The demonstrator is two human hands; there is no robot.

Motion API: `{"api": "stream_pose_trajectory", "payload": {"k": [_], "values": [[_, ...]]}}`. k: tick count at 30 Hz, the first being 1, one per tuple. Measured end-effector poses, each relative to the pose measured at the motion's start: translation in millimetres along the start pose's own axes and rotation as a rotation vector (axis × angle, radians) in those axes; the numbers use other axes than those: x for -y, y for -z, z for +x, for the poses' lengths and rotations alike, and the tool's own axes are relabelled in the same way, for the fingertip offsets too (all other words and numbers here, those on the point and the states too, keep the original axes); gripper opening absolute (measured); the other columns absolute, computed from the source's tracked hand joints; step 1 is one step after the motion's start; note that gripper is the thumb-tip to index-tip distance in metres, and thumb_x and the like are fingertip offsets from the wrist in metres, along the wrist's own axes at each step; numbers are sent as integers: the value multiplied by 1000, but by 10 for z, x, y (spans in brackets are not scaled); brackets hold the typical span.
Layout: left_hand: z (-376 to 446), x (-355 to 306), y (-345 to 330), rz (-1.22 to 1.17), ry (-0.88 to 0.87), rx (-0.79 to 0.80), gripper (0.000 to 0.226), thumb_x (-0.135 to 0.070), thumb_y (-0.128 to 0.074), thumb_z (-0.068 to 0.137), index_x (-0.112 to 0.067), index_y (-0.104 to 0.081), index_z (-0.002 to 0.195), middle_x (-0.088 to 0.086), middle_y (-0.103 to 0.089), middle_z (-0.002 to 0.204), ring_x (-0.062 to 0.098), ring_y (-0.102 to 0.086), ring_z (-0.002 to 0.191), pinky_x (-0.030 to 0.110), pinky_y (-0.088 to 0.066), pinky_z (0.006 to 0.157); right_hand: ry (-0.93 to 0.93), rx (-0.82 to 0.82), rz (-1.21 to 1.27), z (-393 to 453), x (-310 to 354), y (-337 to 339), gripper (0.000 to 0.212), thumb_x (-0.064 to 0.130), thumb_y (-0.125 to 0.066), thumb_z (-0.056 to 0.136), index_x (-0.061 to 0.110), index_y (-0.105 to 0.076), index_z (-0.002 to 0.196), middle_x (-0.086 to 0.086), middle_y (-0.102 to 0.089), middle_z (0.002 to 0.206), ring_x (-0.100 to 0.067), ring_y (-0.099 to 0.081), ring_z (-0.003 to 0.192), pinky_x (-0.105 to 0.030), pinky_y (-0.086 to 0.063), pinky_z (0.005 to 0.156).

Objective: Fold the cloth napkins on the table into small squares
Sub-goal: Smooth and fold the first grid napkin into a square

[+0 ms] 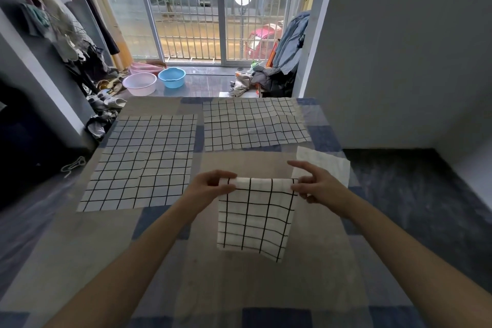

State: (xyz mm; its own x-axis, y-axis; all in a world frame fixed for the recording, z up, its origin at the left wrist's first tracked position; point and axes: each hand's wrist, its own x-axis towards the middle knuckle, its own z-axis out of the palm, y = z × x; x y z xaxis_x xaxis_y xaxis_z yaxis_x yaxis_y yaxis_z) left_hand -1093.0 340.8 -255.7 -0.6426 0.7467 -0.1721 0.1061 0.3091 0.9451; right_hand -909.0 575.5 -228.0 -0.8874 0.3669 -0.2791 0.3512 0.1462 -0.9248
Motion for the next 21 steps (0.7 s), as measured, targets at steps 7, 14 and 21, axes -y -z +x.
{"api": "stream_pose_trajectory", "payload": {"k": [7,14,21], "values": [[94,-63,81,85,-82,-11,22,-25,-78,79,-33,-74,100,28,-61,94,24,-55,81,30,-48,80,46,-29,-102,25,50,33,31,17,-74,82,28,-67,110,-5,-65,80,-11,-58,68,-26,-48,64],[240,-197,119,347,-174,-62,15,-30,-74,83,-31,-73,97,-9,-55,71,1,-46,63,16,-38,63,147,-150,-583,241,1,10,20,29,-78,77,35,-68,94,3,-64,82,-12,-59,72,-36,-56,71],[466,-475,169,386,-298,-218,16,-30,-74,83,-37,-69,96,-2,-61,79,5,-50,68,10,-42,60,361,-372,-618,410,204,19,4,31,-66,87,35,-68,89,11,-64,72,-5,-60,64,-33,-55,63]]}}
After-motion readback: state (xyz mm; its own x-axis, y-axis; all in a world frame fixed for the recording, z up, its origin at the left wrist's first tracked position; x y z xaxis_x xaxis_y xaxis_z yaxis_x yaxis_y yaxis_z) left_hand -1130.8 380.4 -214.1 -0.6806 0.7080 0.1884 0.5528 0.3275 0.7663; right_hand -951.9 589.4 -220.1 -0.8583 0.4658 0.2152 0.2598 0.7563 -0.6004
